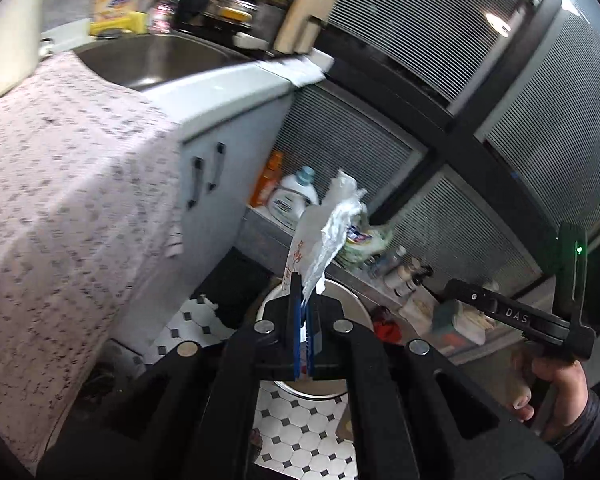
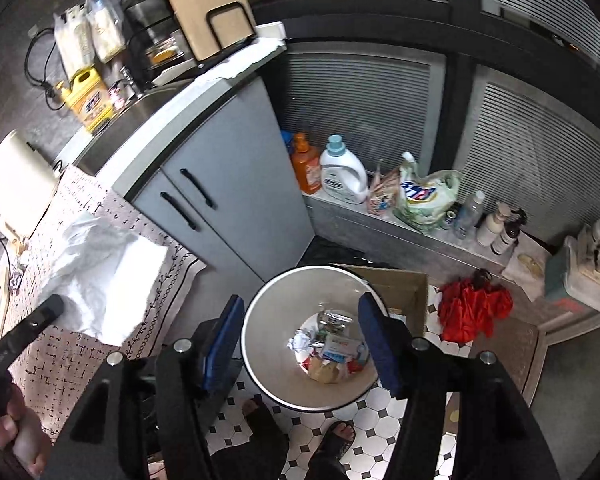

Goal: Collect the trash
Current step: 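Open both tools to drop the tissue and packet into the bin, then return both tools to the counter above the foil and blister pack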

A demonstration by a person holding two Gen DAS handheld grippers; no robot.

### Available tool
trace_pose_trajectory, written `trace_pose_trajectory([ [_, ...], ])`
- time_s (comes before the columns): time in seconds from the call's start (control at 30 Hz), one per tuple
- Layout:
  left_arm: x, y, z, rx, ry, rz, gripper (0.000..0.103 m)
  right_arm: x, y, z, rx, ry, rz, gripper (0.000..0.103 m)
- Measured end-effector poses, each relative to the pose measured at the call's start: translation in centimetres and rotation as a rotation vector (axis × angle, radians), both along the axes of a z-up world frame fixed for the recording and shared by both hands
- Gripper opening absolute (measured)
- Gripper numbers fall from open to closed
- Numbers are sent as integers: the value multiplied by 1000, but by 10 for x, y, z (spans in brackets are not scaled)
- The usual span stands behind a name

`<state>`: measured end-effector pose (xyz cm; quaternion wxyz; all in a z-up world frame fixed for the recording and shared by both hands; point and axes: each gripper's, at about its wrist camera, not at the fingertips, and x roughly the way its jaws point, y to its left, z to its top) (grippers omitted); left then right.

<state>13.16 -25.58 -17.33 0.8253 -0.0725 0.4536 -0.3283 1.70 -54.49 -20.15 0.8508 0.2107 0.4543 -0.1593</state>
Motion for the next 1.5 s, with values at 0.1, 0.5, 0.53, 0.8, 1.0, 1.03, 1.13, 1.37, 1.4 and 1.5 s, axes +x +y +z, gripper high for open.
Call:
trace_pose_trajectory([
  [0.1, -2, -24, -5, 1, 13, -58, 3, -19, -9, 2, -2, 0, -36, 59],
  [0.5, -8, -105, -60, 73, 102, -263, 6, -82, -31, 4, -13, 19, -171, 59],
  [0.53, -7, -107, -66, 70, 114, -268, 20, -85, -31, 3, -13, 23, -175, 59],
  [0.8, 1, -93, -63, 36, 91, -231, 75, -92, -21, -4, 10, 41, -175, 61],
  [1.0, 16, -45, -35, 32, 29, -109, 86, -64, -2, 4, 16, 0, -96, 69],
  [1.03, 18, -33, -28, 31, 13, -81, 89, -59, 2, 5, 17, -8, -80, 70],
  [1.13, 22, 2, -11, 21, -27, 3, 97, -37, 17, 13, 22, -39, -13, 78],
  [1.37, 26, 86, 19, 24, -62, 218, 98, 20, 68, 33, 40, -121, 149, 95],
  [1.4, 26, 95, 22, 27, -67, 239, 98, 30, 77, 35, 44, -128, 174, 95],
  [1.5, 27, 132, 31, 43, -91, 311, 98, 53, 101, 40, 58, -138, 228, 95],
])
